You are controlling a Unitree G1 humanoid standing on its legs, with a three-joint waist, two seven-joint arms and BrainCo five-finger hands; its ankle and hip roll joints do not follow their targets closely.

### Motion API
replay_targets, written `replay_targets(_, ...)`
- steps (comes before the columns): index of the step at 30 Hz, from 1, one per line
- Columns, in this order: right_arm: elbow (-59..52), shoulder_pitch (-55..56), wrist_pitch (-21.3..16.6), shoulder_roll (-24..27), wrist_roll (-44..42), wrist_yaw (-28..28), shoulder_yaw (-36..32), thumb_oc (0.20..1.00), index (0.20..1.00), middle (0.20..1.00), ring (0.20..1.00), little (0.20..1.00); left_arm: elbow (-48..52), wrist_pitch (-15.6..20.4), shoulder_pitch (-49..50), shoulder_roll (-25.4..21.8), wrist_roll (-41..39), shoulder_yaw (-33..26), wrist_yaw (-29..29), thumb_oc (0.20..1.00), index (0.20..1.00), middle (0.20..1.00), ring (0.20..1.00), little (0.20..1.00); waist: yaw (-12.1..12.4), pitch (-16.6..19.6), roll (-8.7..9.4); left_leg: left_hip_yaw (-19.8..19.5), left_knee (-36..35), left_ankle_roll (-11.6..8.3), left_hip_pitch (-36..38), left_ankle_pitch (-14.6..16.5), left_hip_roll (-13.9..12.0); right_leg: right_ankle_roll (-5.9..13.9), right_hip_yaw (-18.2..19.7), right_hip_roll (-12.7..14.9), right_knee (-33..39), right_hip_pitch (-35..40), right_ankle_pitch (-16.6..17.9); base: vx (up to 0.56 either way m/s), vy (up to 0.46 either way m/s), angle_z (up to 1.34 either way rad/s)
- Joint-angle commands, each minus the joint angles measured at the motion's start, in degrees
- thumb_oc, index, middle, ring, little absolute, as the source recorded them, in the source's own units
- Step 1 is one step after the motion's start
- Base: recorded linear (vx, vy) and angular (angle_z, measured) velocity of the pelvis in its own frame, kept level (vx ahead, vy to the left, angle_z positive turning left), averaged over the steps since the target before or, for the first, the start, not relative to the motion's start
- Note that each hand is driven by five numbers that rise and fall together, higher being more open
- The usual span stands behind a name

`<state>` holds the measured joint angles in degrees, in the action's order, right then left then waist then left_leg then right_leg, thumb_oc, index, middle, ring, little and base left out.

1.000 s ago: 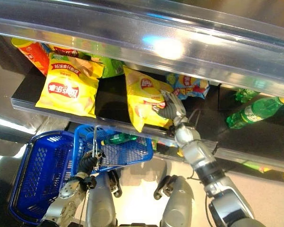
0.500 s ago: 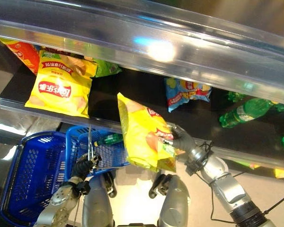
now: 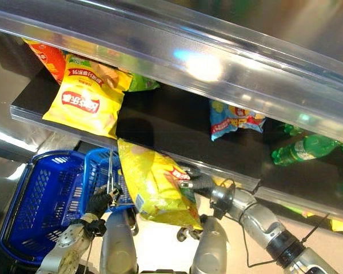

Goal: Pick up the snacks into the basket

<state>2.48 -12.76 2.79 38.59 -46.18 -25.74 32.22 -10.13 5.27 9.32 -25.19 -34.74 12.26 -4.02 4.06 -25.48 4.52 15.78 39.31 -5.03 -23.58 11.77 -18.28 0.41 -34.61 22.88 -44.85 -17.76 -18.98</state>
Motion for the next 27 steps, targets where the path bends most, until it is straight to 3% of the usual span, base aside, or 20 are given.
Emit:
replay_targets(1, 2.7, -3.9, -1.6, -1.7, 0.8, -1.6, 1.3, 0.200, 0.200, 0.200, 0.200, 0.200, 15.2, 6.5, 1.2, -0.2, -3.8, 0.2, -4.7, 0.200, 0.200, 0.200, 0.200, 0.200, 3.5, 2.9, -1.25, 1.1, -6.4, -0.17, 4.9, -4.2, -0.9, 10.47, 2.8, 3.5, 1.4, -1.2, 14.8, 0.02, -0.048, 0.04)
replay_targets(6, 10.3, -10.6, -1.1, -3.7, 7.1, -1.6, 5.2, 0.200, 0.200, 0.200, 0.200, 0.200, 16.0, 6.2, 1.4, -0.6, -4.4, 1.0, -5.5, 0.200, 0.200, 0.200, 0.200, 0.200, 4.9, 3.3, -1.38, 0.9, -7.5, -0.47, 4.9, -5.1, -1.1, 10.47, 1.7, 3.1, 2.2, -0.6, 14.6, 0.01, -0.051, 0.06)
replay_targets(7, 15.9, -16.0, -1.7, -5.8, 13.0, 0.0, 7.2, 0.200, 0.200, 0.200, 0.200, 0.200, 16.5, 6.0, 1.3, -1.0, -4.6, 1.4, -5.3, 0.200, 0.200, 0.200, 0.200, 0.200, 5.9, 3.4, -1.62, 0.6, -8.0, -0.49, 4.8, -5.4, -1.2, 10.35, 1.1, 2.8, 2.7, -0.4, 14.5, -0.01, -0.052, 0.06)
replay_targets(8, 16.3, -16.3, -1.9, -6.1, 13.1, 0.0, 7.3, 0.200, 0.200, 0.200, 0.200, 0.200, 16.5, 6.0, 1.3, -1.0, -4.6, 1.2, -5.3, 0.200, 0.200, 0.200, 0.200, 0.200, 5.8, 3.3, -1.55, 0.5, -8.0, -0.50, 4.8, -5.4, -1.3, 10.33, 1.1, 2.8, 2.7, -0.4, 14.6, -0.01, -0.048, 0.12)
replay_targets(11, 29.5, -23.0, -3.1, -13.2, 20.3, 4.1, 7.7, 0.200, 0.200, 0.200, 0.200, 0.200, 17.7, 5.7, 0.8, -0.9, -5.4, 1.9, -4.4, 0.200, 0.200, 0.200, 0.200, 0.200, 7.2, 3.3, -2.05, 0.2, -8.6, -0.42, 4.6, -5.8, -1.3, 10.16, 0.4, 2.4, 3.2, -0.1, 14.5, -0.01, -0.037, 0.07)
replay_targets(14, 37.7, -26.8, -3.5, -18.1, 23.8, 6.7, 6.6, 0.200, 0.200, 0.200, 0.200, 0.200, 18.8, 5.5, 0.2, -1.0, -5.4, 1.8, -3.7, 0.200, 0.200, 0.200, 0.200, 0.200, 8.1, 3.2, -2.46, 0.0, -8.9, -0.39, 4.5, -6.1, -1.3, 10.00, -0.1, 2.1, 3.6, 0.3, 14.5, -0.01, -0.033, 0.05)
replay_targets(15, 45.8, -29.6, -3.7, -22.5, 26.0, 7.9, 5.0, 0.200, 0.200, 0.200, 0.200, 0.200, 19.8, 5.3, 0.3, -0.9, -5.9, 1.4, -3.5, 0.200, 0.200, 0.200, 0.200, 0.200, 9.1, 3.3, -2.79, -0.4, -9.4, -0.31, 4.5, -6.3, -1.2, 9.90, -0.6, 1.9, 4.1, 0.6, 14.5, -0.01, -0.040, 0.04)
replay_targets(21, 64.5, -35.5, -3.8, -31.3, 31.5, 12.4, -1.7, 0.200, 0.200, 0.200, 0.200, 0.200, 21.6, 4.0, 0.0, -0.6, -7.2, 1.8, -3.9, 0.200, 0.200, 0.200, 0.200, 0.200, 11.8, 3.8, -3.85, -1.3, -10.4, -0.05, 3.8, -6.8, -0.6, 9.66, -1.7, 1.7, 4.6, 0.9, 14.7, 0.00, -0.026, 0.21)
replay_targets(27, 70.9, -39.2, -3.7, -33.8, 35.4, 15.7, -4.8, 0.200, 0.200, 0.200, 0.200, 0.200, 22.7, 3.0, -1.2, -1.2, -7.9, 3.3, -3.8, 0.200, 0.200, 0.200, 0.200, 0.200, 13.1, 3.8, -4.45, -2.0, -10.5, 0.20, 3.4, -6.9, -0.1, 9.61, -1.8, 1.4, 4.9, 1.0, 14.8, 0.00, -0.004, 0.05)
